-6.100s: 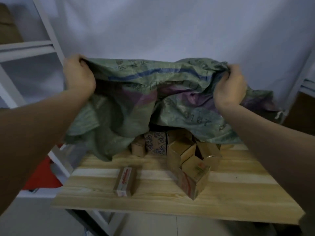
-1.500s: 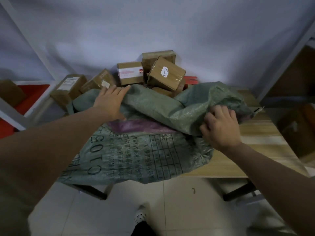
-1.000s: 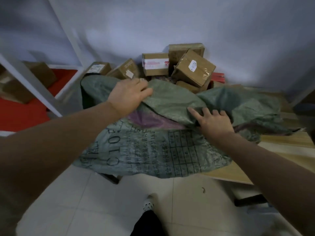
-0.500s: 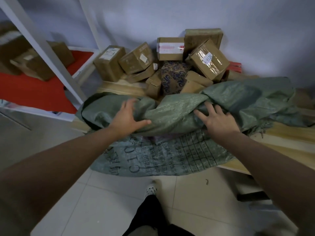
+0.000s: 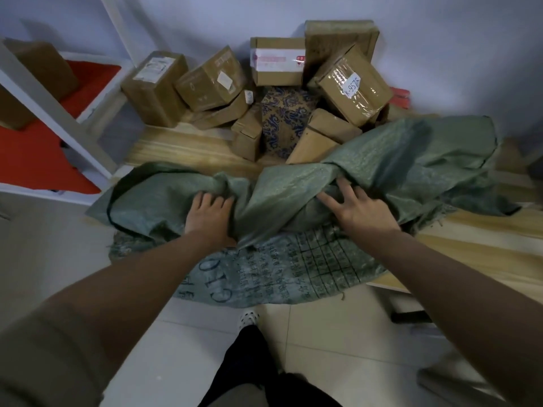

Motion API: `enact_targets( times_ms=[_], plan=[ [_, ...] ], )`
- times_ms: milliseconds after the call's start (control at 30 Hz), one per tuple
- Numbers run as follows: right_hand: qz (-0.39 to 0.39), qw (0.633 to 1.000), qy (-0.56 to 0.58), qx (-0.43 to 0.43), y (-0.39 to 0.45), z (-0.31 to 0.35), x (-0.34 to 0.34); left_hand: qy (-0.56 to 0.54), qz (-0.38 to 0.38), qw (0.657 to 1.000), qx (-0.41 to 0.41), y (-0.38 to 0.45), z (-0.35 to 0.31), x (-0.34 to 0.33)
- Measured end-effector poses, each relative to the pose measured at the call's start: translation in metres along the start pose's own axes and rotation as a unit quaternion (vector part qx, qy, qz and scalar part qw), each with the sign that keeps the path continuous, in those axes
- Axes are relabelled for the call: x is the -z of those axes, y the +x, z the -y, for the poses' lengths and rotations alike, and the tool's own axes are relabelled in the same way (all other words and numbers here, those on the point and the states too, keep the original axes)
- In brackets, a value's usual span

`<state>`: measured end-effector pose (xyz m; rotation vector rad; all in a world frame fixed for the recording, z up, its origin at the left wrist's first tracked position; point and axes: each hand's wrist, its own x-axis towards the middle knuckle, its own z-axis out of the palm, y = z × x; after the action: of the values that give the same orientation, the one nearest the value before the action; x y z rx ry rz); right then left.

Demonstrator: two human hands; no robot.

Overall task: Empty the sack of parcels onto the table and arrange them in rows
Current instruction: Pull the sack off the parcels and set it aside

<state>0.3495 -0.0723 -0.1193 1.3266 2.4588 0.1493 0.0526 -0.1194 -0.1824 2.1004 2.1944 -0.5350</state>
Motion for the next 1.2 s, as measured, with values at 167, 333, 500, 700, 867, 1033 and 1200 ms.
enact_targets(
  times_ms=[167,333,500,700,867,1033,1200],
  plan=[
    [0.002,1.000,0.003,-0.003,0.032,0.006,0.011,0.022,-0.059,0.998,0.028,0.043,0.026,0.010],
    [-0.019,0.996,0.063,-0.057,0.067,0.010,0.026,-0.037,-0.232,0.965,0.119,0.100,0.075,0.068],
    [-0.043,0.990,0.086,-0.099,0.068,0.014,0.022,-0.052,-0.309,0.943,0.116,0.089,0.081,0.078],
    [-0.140,0.986,0.069,-0.053,0.031,0.010,0.000,-0.031,-0.026,0.996,0.084,0.014,0.070,-0.001],
    [-0.156,0.988,0.016,0.002,0.017,0.015,-0.016,-0.146,-0.194,0.967,0.077,-0.003,0.062,0.027],
    [-0.242,0.969,-0.011,0.041,-0.008,0.006,-0.016,-0.177,-0.245,0.943,-0.138,0.000,0.015,0.067],
    [-0.240,0.963,0.009,-0.122,-0.038,-0.024,-0.004,-0.068,-0.063,0.976,-0.196,-0.010,-0.034,0.045]
  ],
)
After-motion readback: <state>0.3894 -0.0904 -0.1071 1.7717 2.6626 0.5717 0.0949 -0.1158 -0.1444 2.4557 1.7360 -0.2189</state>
